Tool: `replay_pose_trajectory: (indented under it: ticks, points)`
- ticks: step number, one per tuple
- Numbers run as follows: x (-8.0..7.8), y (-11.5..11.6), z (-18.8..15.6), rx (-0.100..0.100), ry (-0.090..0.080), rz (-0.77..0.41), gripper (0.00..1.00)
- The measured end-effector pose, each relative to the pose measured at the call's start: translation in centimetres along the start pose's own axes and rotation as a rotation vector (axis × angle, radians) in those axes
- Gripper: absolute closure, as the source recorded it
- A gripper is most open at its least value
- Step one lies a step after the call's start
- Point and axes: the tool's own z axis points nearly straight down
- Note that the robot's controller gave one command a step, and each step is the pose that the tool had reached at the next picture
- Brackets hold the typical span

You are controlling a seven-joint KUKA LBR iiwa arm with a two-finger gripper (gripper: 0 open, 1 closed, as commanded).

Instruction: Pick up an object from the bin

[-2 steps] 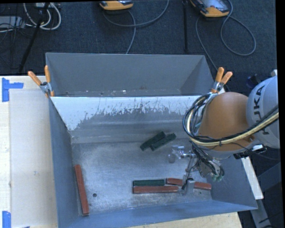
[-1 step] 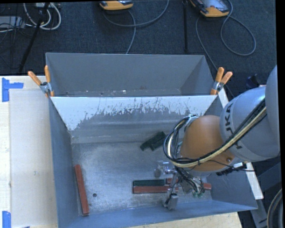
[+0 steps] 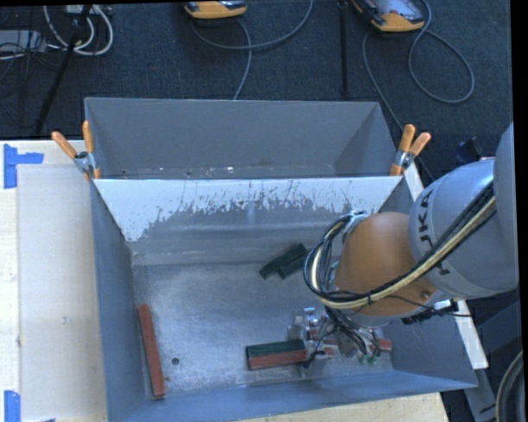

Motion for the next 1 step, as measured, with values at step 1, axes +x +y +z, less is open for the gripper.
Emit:
replay_pose_trajectory:
  ticks: [1]
  points:
    - [-1.06, 0.04, -13.11, 0.001, -0.008, 0.004, 1.00]
